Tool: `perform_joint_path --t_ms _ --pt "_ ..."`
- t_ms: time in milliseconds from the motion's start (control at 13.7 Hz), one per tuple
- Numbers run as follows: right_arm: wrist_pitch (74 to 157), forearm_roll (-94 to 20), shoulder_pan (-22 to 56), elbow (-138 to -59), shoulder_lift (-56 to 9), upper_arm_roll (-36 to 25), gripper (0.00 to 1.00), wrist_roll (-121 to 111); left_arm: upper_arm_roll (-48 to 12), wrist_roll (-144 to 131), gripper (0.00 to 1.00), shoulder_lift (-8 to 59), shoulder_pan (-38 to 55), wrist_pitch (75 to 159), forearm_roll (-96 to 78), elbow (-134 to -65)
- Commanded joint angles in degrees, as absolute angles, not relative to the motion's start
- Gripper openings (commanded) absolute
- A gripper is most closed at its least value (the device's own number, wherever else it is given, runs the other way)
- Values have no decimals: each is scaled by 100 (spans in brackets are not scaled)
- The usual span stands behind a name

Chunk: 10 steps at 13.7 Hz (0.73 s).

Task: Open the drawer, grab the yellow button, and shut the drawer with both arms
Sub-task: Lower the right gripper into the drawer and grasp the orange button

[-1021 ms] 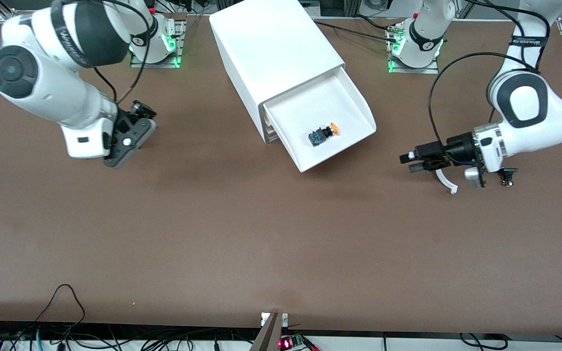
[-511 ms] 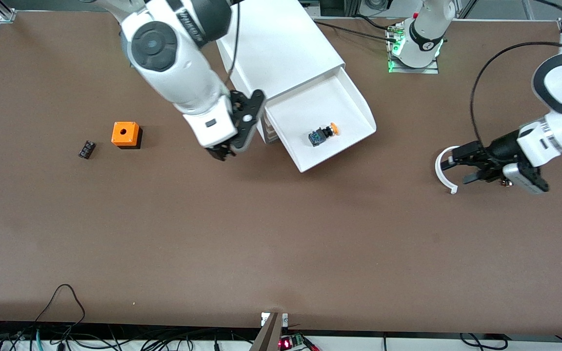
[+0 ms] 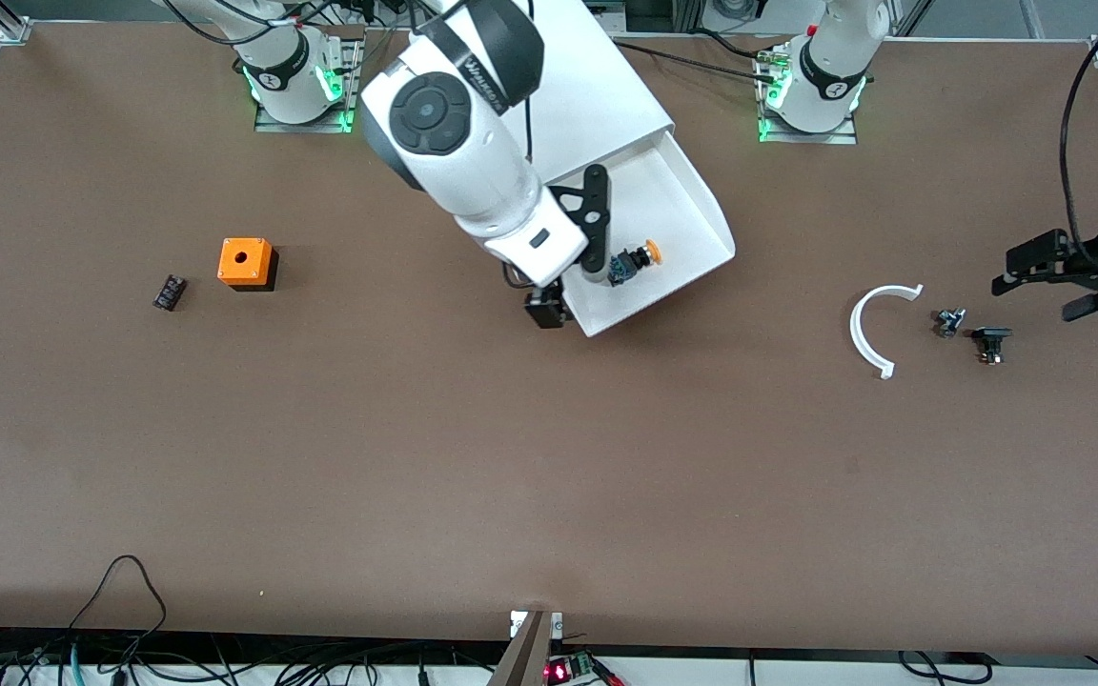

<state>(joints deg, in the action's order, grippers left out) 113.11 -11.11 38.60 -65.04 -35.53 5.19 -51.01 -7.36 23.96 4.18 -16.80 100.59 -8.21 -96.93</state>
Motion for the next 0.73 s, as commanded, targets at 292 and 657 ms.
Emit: perform_joint_path --t_ms 292,657 --pt "11004 -731 4342 -6258 -3753 396 100 -5668 -756 539 100 422 -1450 8869 -238 -8886" --pt "10916 -483 4456 -6267 -3876 396 100 -5994 -782 26 100 396 -1196 8789 -18 -8833"
